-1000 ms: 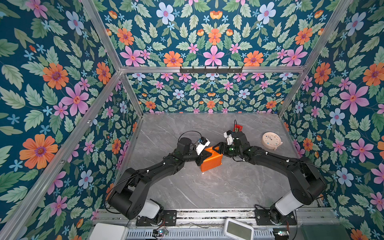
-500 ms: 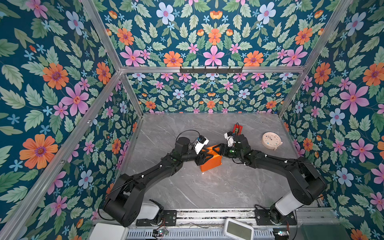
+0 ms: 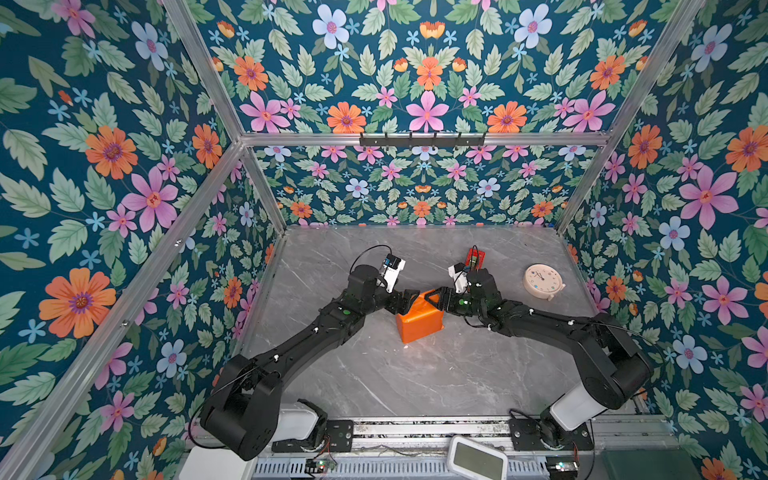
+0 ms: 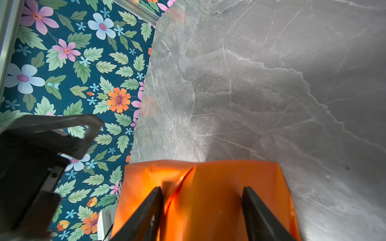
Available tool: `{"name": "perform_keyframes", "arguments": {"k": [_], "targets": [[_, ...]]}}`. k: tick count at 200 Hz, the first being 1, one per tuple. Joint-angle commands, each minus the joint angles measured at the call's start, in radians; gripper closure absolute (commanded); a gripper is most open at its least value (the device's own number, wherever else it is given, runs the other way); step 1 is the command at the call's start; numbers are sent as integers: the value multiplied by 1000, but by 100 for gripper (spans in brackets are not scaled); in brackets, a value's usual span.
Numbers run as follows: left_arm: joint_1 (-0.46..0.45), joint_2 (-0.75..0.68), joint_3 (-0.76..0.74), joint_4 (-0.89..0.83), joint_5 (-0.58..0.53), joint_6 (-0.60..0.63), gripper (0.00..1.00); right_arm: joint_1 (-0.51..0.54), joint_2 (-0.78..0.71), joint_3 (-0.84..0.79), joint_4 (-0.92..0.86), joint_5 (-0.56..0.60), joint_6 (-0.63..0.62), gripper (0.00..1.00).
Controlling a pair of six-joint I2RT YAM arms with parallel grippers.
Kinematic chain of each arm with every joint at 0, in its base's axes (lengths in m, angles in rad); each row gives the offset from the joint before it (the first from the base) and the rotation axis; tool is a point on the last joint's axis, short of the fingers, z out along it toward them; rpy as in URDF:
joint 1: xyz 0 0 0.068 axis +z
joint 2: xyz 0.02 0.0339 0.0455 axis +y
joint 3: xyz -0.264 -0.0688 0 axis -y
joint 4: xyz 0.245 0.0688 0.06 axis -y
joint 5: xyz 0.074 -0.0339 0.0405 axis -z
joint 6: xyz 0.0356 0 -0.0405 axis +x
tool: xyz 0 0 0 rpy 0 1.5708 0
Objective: Wrap the gift box in paper
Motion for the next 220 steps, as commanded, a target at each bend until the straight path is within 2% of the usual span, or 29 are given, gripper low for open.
{"name": "perform_keyframes", "arguments": {"k": [1, 67, 116, 139, 148, 169, 220], "targets": [[1, 27, 12, -102, -20, 11, 11, 1, 8, -5, -132, 17, -13, 39], [9, 62, -24, -127, 16, 13, 9, 1, 3, -4, -130, 18, -14, 39], [9, 66, -62, -105, 25, -6, 9, 1, -5, 18, -126, -6, 0, 35], [9, 62, -67, -100, 30, -9, 10, 2, -20, 31, -113, -36, 22, 30], [10, 61, -68, -98, 27, -9, 10, 1, -22, 34, -105, -48, 33, 23], [9, 61, -68, -91, 30, -10, 10, 10, -21, 35, -103, -58, 41, 18], [9, 62, -65, -88, 22, -14, 10, 36, -25, 38, -178, -55, 23, 12]]}}
